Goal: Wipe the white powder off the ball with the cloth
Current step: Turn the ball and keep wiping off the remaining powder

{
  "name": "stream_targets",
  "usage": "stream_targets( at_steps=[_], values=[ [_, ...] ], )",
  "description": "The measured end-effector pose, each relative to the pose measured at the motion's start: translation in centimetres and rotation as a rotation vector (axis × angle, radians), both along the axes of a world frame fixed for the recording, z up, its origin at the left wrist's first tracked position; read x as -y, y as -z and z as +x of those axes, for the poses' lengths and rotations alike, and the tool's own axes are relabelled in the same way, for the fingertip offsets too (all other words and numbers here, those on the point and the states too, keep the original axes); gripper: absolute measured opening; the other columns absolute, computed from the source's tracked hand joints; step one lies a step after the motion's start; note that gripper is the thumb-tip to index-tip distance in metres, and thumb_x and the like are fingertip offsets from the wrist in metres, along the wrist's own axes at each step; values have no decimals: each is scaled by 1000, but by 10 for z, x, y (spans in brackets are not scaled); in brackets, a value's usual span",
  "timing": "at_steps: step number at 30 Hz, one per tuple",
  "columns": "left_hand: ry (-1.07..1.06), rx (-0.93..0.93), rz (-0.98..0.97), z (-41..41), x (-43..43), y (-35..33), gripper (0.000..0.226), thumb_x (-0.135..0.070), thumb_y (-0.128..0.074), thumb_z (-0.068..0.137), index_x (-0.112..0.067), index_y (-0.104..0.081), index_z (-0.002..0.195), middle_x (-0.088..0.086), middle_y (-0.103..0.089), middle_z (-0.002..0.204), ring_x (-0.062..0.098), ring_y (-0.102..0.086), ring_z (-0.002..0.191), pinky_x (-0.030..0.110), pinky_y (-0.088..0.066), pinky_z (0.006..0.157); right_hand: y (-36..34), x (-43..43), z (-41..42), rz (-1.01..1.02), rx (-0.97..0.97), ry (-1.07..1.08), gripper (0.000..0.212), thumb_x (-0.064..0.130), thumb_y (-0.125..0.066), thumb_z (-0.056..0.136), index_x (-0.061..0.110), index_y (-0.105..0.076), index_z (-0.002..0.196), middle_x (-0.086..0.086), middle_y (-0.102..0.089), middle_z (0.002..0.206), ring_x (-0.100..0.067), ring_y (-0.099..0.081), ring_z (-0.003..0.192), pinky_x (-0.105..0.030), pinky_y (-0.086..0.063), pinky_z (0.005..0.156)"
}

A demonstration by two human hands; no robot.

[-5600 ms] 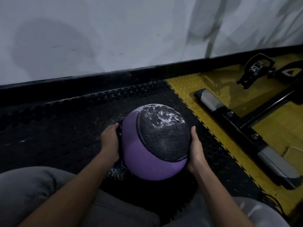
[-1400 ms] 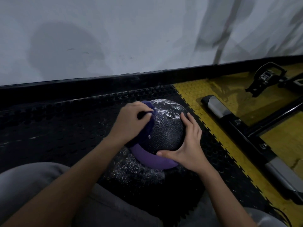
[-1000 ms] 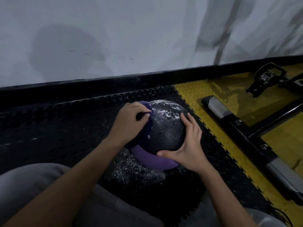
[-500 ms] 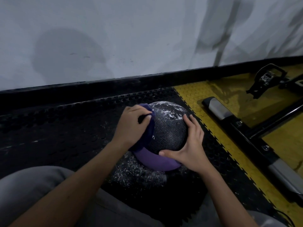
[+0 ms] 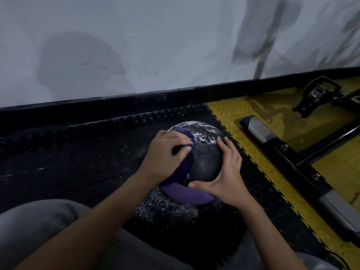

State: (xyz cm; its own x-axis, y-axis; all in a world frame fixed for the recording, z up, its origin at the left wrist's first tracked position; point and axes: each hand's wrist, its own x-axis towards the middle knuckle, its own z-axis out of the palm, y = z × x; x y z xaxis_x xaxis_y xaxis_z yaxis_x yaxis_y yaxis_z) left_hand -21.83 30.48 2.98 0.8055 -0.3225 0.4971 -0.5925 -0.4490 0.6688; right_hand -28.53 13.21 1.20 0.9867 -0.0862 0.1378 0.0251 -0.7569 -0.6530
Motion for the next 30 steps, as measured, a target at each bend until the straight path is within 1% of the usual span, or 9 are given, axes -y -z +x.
stream_targets(
  at_steps=[4,7,9,12,15,18,23,27,30],
  values=[
    [134,121,97,-7,4,3,24,-31,-57,80,-16,-75,89,-7,-70,92,6,-49,93,16,-34,87,1,1,-3,-9,6,-25,126,77,-68,41,34,-9,144,13,-1,151,-6,4,139,-42,-9,115],
    [-75,-45,-29,8,-5,-2,14,-23,-67,80,-17,-74,91,-9,-68,92,7,-50,95,10,-30,85,-1,2,-3,-2,5,-47,121,76,-69,41,41,-8,141,19,-1,148,-2,3,137,-38,-9,112],
    [-175,-176,-78,13,-10,-5,12,-18,-70,81,-19,-74,92,-18,-62,91,12,-53,101,15,-32,89,-4,2,-3,4,9,-60,119,76,-69,42,42,-13,141,22,-5,144,1,0,134,-31,-8,109],
    [-140,-182,-30,7,-13,-7,13,-15,-71,79,-21,-74,91,-27,-57,87,14,-54,104,26,-37,95,-9,6,-2,63,47,-27,119,74,-72,43,31,-22,142,14,-18,138,-4,-14,130,-15,-12,103],
    [-48,-167,-5,3,-20,-8,15,-14,-72,78,-22,-74,90,-28,-57,88,12,-53,103,26,-38,94,-11,11,1,96,-18,2,133,74,-76,39,26,-13,146,14,-14,137,-2,-10,129,-27,-15,109],
    [0,-155,22,7,-24,-8,14,-14,-72,78,-22,-74,90,-27,-59,90,10,-53,100,20,-37,92,-7,10,1,88,-94,-50,134,77,-73,43,29,-5,149,17,1,151,0,2,137,-33,-10,111],
    [-256,-327,-115,18,-21,-4,14,-17,-66,85,-18,-72,98,-8,-64,95,5,-56,92,-3,-33,72,-4,4,3,165,-97,-40,128,66,-77,48,31,-4,148,14,2,153,-2,4,140,-36,-10,114],
    [-221,-248,-104,8,-17,-4,13,-14,-66,84,-18,-73,94,-16,-62,93,8,-56,98,6,-34,83,-4,1,4,164,-88,-31,131,75,-74,46,32,-4,148,17,2,152,-1,3,139,-32,-11,111],
    [-47,-5,80,-6,-9,-3,14,-20,-64,83,-18,-73,93,-13,-65,95,15,-53,97,25,-36,89,-4,5,1,171,-93,-25,128,65,-75,48,31,-4,148,14,0,153,-2,2,139,-31,-13,111]
  ],
)
